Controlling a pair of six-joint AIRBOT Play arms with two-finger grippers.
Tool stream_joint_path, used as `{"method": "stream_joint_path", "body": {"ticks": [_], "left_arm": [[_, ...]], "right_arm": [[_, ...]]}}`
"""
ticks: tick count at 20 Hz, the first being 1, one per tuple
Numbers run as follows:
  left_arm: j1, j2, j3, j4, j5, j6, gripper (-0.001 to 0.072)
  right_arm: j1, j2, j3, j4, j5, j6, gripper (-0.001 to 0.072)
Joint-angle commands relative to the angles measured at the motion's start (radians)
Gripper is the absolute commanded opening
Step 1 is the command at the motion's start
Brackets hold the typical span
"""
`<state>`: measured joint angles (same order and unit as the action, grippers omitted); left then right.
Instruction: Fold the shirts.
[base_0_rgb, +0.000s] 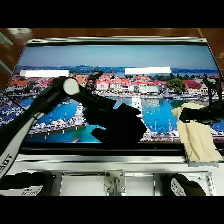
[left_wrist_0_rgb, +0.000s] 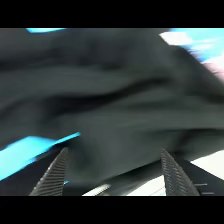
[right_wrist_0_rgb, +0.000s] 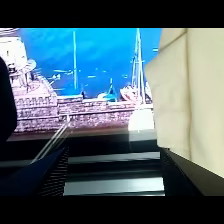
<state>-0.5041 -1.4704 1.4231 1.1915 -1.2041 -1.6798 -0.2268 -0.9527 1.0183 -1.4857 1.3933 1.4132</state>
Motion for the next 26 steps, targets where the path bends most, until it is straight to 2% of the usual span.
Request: {"method": "stream_joint_path", "body": {"ticks": [1, 4, 8, 16, 17, 18, 19, 20, 23, 26], "left_arm": [[0.216, 0.054, -0.074, 0.055, -0.154, 0.035, 0.0712], [0.306, 0.044, -0.213, -0.057, -0.085, 0.058, 0.0714], [0.294, -0.018, -0.341, -0.121, 0.076, 0.057, 0.0714], [0.235, -0.169, -0.342, -0.254, 0.302, 0.071, 0.0703], [0.236, -0.181, -0.342, -0.268, 0.307, 0.071, 0.0644], [0.238, -0.192, -0.342, -0.28, 0.311, 0.071, 0.0518], [0.238, -0.198, -0.342, -0.281, 0.317, 0.071, 0.0345], [0.238, -0.198, -0.342, -0.28, 0.323, 0.071, 0.021], [0.238, -0.191, -0.334, -0.281, 0.329, 0.099, 0.0038], [0.238, -0.17, -0.313, -0.279, 0.329, 0.102, 0.0037]], "right_arm": [[-0.078, -0.072, -0.078, 0.052, -0.059, -0.002, 0.0688], [-0.138, -0.167, -0.145, 0.292, -0.051, -0.066, 0.0687], [-0.137, -0.262, -0.198, 0.513, -0.05, -0.137, 0.0688], [-0.137, -0.327, -0.219, 0.558, -0.044, -0.143, 0.0688], [-0.137, -0.327, -0.219, 0.559, -0.044, -0.143, 0.0688], [-0.137, -0.327, -0.219, 0.559, -0.048, -0.143, 0.0688], [-0.137, -0.327, -0.22, 0.565, -0.054, -0.142, 0.0688], [-0.137, -0.327, -0.227, 0.574, -0.06, -0.139, 0.0688], [-0.137, -0.327, -0.292, 0.644, -0.095, -0.147, 0.0688], [-0.137, -0.327, -0.39, 0.72, -0.175, -0.177, 0.0688]]}}
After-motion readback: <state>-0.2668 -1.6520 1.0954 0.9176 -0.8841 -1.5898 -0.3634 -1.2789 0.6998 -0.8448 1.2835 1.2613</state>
